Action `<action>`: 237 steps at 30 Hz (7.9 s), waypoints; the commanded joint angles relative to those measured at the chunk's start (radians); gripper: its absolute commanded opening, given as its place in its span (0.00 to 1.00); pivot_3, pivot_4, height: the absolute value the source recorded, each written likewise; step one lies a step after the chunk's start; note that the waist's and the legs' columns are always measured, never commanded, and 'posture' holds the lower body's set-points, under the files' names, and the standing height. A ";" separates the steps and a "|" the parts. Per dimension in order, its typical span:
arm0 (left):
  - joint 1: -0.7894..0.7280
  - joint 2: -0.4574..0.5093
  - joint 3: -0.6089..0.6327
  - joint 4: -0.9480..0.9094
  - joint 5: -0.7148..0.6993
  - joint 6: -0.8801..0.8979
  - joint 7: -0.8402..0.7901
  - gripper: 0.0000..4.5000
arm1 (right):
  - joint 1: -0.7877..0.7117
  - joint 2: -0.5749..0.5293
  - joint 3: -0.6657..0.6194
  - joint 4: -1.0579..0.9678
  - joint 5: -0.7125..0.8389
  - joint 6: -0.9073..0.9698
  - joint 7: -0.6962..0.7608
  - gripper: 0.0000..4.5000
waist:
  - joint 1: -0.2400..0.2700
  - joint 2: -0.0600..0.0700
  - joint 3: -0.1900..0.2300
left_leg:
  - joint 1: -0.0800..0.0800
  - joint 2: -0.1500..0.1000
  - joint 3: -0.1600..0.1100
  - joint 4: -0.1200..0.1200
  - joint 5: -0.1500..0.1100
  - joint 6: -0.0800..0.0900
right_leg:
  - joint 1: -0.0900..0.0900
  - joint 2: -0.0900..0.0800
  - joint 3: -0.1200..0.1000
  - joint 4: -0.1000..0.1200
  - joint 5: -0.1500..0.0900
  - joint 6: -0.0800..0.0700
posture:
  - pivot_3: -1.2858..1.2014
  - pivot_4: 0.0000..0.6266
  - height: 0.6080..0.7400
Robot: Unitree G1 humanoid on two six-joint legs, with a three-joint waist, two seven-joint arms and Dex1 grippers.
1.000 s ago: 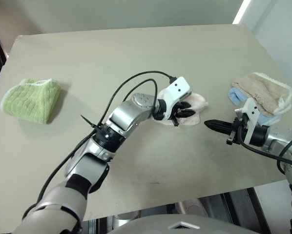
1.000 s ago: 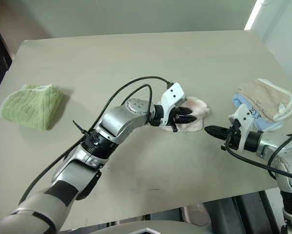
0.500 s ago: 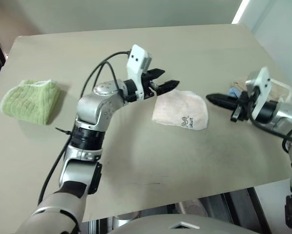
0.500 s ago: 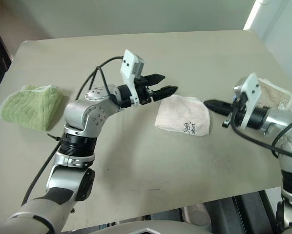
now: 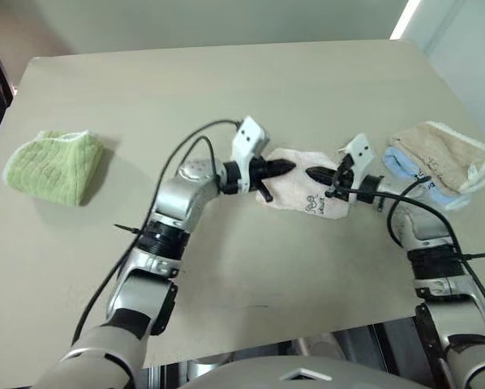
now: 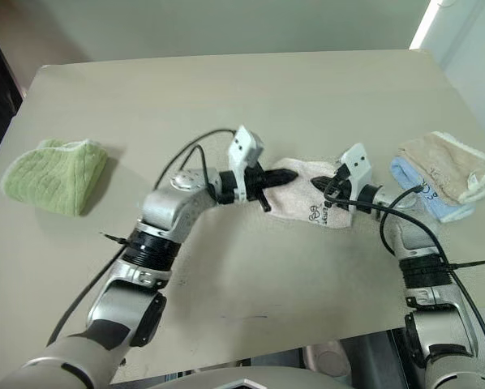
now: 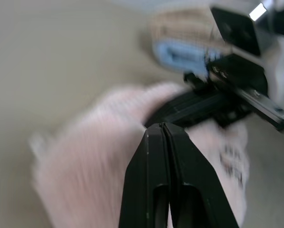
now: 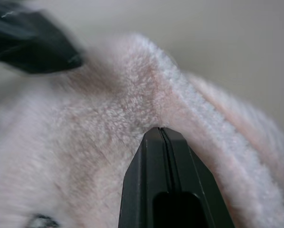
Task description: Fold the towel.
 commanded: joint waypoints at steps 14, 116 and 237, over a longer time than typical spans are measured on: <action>-0.019 -0.102 0.297 -0.009 -0.150 0.020 0.109 0.01 | 0.060 -0.054 -0.094 -0.243 0.016 -0.076 0.017 0.00 | -0.005 0.001 0.000 | 0.005 0.000 0.002 0.000 0.000 0.001 | 0.005 0.000 -0.001 -0.001 0.001 -0.003 | 0.52 0.24 1.00; 0.032 0.261 1.174 -0.099 -0.608 0.119 0.744 0.00 | 0.074 -0.097 -0.213 -0.473 0.209 0.090 -0.047 1.00 | -0.026 -0.005 0.003 | 0.005 -0.013 -0.003 -0.001 0.002 -0.002 | -0.005 0.004 0.019 -0.001 0.005 0.001 | 0.52 0.24 1.00; 0.461 0.326 0.405 -0.534 -0.383 0.020 0.312 1.00 | 0.145 -0.025 -0.129 -0.481 0.269 0.151 0.008 1.00 | -0.027 -0.016 0.001 | 0.005 -0.017 -0.029 -0.001 -0.002 -0.015 | -0.009 0.016 0.020 0.002 0.008 -0.022 | 0.52 0.24 1.00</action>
